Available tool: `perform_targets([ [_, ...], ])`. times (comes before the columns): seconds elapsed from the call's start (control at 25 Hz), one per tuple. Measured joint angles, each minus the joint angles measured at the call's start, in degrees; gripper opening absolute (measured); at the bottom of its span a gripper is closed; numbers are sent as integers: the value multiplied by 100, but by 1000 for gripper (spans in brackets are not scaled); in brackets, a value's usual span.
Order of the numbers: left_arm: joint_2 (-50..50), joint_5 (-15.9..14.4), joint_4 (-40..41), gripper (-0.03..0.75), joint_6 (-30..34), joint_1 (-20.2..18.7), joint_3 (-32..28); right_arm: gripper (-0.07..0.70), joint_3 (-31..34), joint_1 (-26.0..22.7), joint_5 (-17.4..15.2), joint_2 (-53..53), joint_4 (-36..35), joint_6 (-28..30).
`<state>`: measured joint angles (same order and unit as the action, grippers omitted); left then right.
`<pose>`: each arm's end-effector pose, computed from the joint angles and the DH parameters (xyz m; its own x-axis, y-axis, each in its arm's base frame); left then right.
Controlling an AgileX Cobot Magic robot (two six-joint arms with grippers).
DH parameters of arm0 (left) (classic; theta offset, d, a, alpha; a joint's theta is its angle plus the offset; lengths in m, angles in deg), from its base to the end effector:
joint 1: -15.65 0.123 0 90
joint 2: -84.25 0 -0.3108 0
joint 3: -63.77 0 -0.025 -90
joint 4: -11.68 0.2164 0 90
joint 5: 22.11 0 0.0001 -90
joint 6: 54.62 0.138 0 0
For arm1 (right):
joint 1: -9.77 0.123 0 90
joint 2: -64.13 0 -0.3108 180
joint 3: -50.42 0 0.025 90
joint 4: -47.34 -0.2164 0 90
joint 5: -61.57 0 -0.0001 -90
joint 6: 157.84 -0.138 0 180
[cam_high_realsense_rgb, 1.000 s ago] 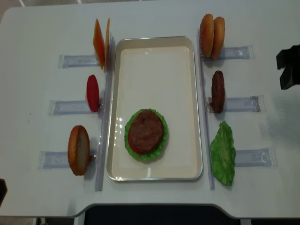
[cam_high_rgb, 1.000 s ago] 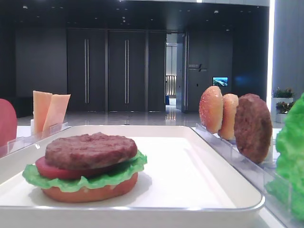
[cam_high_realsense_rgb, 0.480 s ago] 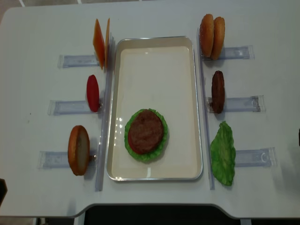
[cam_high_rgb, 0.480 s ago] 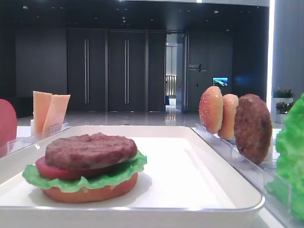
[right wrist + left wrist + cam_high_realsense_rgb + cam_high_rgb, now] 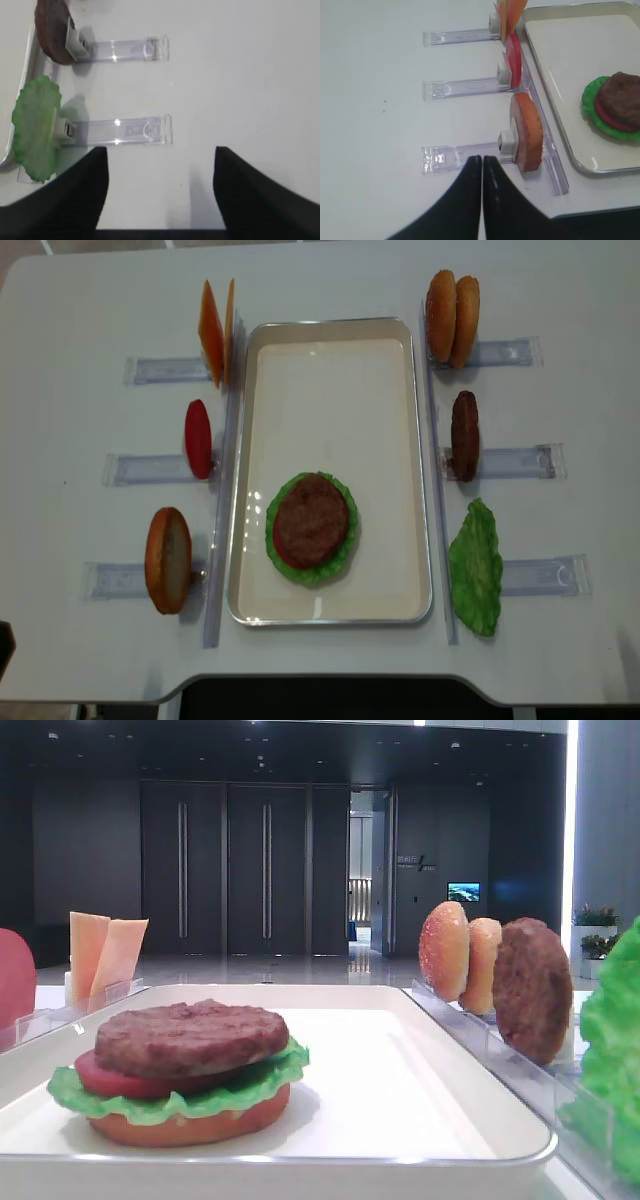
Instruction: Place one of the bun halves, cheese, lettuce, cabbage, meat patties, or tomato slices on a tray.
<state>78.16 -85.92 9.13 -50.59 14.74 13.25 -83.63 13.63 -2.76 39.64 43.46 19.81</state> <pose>-0.0233 -0.0051 0.2261 -0.5027 0.0586 -0.8625 0.0759 0.9968 0.0235 0.0099 0.0091 0.2509 -0.7081 0.0226 -0.7058 -0.0608 0.9938 0.0928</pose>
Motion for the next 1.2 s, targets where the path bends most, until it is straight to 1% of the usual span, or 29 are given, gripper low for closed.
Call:
perform_targets([
  [0.28,0,0,0,-1,0,0,0,427,91,-252,310,1021,176,23],
  [0.48,0,0,0,-1,0,0,0,403,132,-270,341,1364,199,42],
  [0.72,0,4,0,-1,0,0,0,384,137,-270,409,1754,124,199],
  [1.0,0,4,0,-1,0,0,0,372,137,-270,414,1773,112,235],
  [1.2,0,4,0,-1,0,0,0,358,177,-270,148,1779,112,287],
])
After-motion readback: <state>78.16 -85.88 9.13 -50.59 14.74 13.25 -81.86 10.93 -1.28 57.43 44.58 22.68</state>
